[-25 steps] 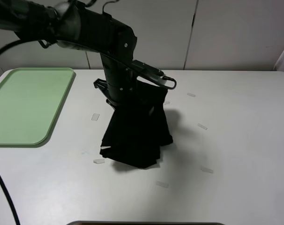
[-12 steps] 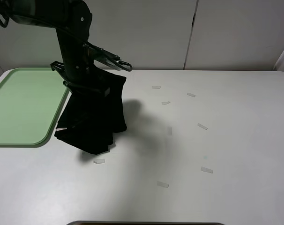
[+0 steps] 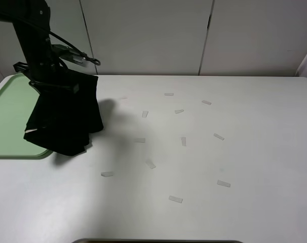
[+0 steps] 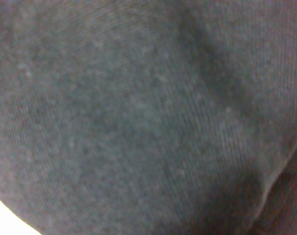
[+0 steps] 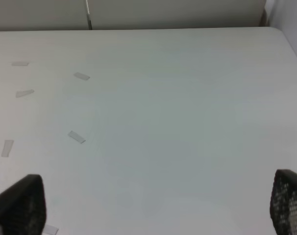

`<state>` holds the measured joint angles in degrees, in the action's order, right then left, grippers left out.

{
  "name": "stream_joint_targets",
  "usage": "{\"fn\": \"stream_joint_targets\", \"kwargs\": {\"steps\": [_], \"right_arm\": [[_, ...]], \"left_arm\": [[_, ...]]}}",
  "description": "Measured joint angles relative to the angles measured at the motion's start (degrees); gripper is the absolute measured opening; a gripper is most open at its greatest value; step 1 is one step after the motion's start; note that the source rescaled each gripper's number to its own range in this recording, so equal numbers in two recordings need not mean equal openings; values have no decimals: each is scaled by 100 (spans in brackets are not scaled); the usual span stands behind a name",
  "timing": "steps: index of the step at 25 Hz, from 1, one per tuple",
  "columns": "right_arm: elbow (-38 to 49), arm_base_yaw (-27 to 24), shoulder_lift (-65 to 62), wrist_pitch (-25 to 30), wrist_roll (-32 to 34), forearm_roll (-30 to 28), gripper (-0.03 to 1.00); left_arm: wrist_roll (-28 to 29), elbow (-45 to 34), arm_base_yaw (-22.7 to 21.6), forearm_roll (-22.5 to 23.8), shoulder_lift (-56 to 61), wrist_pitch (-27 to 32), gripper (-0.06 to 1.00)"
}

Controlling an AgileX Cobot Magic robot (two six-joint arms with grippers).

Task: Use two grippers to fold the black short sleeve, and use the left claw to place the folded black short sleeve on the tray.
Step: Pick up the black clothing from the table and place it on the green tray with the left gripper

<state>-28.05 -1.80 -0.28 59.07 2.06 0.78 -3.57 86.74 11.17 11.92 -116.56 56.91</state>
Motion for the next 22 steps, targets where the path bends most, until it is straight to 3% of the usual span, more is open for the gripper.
{"fn": "stream_joint_targets", "kwargs": {"steps": [15, 22], "right_arm": [[0, 0, 0, 0, 0, 0, 100], [0, 0, 0, 0, 0, 0, 100]], "left_arm": [[-687, 0, -1208, -63, 0, -293, 21], [-736, 0, -1774, -53, 0, -651, 21]]}}
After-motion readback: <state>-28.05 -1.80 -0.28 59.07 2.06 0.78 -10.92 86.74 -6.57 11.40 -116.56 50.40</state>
